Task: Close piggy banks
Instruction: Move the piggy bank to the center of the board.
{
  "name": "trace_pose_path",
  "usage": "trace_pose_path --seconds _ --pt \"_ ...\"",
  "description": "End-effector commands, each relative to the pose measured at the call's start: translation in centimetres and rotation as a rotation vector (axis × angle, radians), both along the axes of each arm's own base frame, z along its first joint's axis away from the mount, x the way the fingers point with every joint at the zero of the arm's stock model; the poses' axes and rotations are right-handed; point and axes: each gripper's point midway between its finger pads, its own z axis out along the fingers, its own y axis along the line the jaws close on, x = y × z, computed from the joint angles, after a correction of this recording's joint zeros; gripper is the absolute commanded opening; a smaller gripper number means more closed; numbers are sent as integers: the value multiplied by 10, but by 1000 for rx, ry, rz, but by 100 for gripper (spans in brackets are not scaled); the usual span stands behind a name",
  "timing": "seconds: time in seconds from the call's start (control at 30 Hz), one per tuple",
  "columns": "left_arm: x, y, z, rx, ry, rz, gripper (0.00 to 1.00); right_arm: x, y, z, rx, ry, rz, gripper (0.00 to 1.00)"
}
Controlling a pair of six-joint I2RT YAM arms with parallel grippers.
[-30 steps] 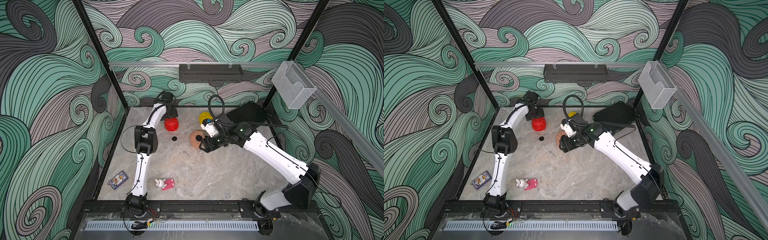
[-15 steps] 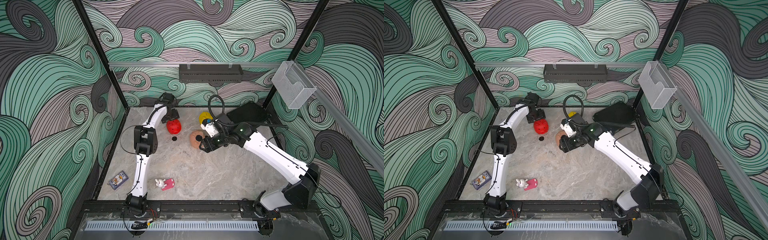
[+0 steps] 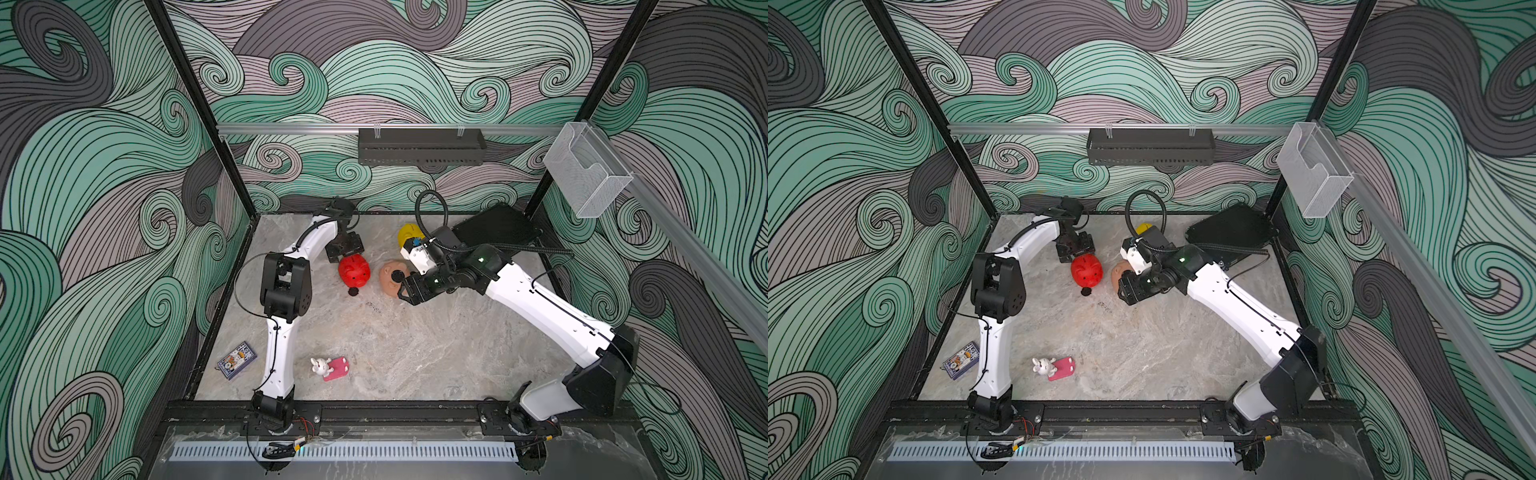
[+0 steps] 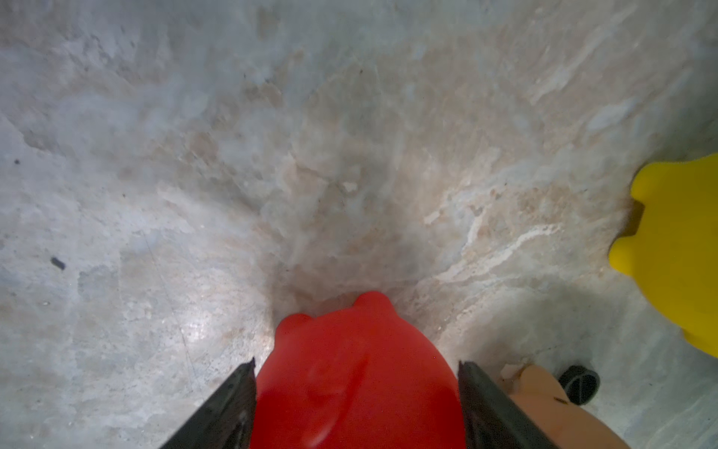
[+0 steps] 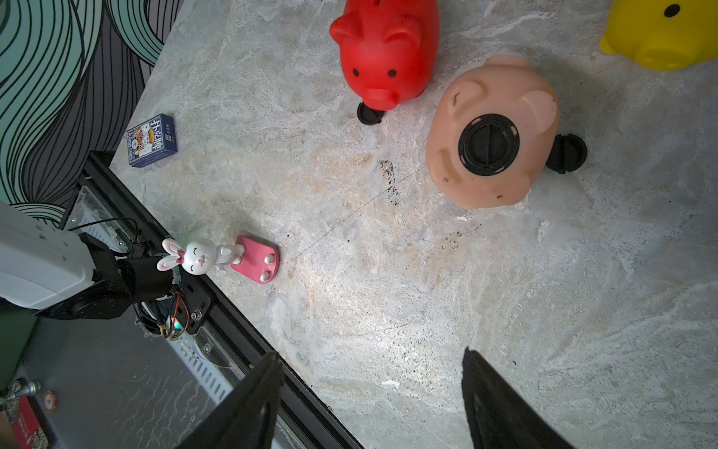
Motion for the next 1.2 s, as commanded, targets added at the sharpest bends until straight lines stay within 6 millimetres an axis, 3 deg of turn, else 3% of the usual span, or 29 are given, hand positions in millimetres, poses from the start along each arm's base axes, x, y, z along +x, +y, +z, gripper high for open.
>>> trace_pose_path --seconds 0.0,0.33,0.63,0.83,1.0,1.17 --pt "-47 10 -29 64 173 -21 77 4 7 8 23 -16 5 74" --pt "-66 14 -24 61 162 -109 75 5 9 8 32 -11 -1 74" --pt "-74 4 -9 -8 139 -114 76 6 12 6 31 0 -8 74" --pt "-62 5 19 -3 77 -108 81 6 13 2 30 10 -9 74" --pt "-53 15 54 30 1 -62 87 6 19 -1 36 24 -16 74" --pt "-65 27 87 -5 -63 15 87 7 33 -4 59 54 -23 73"
